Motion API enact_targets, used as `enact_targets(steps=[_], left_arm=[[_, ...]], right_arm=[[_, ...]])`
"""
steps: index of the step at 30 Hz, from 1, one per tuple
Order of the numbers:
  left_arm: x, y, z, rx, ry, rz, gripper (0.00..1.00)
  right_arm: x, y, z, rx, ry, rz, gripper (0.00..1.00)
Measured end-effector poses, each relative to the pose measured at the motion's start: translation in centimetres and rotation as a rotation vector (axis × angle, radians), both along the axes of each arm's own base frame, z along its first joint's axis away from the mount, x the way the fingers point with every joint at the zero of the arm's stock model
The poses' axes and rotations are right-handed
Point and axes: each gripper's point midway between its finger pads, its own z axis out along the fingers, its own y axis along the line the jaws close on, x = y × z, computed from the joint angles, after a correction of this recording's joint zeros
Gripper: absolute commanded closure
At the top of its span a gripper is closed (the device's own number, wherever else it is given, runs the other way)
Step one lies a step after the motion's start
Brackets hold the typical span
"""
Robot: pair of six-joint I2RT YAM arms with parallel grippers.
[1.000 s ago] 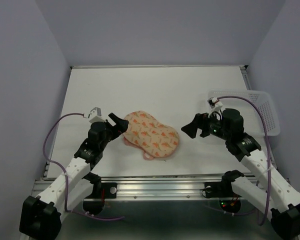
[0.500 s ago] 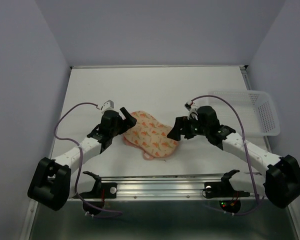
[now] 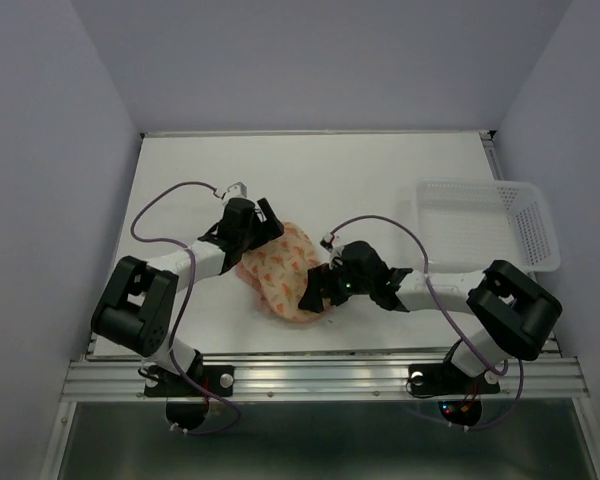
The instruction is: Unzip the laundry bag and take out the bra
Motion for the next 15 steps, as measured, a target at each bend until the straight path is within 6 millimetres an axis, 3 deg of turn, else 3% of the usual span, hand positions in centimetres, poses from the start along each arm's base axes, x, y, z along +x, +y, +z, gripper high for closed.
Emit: enact_targets(steps=[4, 7, 11, 15], left_arm=[[2.3, -1.2, 1.0, 0.017, -0.029, -0.037, 0.03], [4.4, -2.2, 2.7, 0.029, -0.079, -0.067, 0.02], [6.0, -2.6, 5.1, 0.064, -0.155, -0.104, 0.01], [6.7, -2.6, 7.6, 0.090, -0.226, -0.126, 0.01]], right_arm=[[-4.1, 3.4, 0.1, 0.018, -0.007, 0.115, 0.00], [-6.1, 5.1, 0.8, 0.028, -0.013, 0.172, 0.00], [-6.2, 5.4, 1.9, 0.028, -0.032, 0.172, 0.00], [-4.6, 4.5, 4.6, 0.009, -0.130, 0.107, 0.00]])
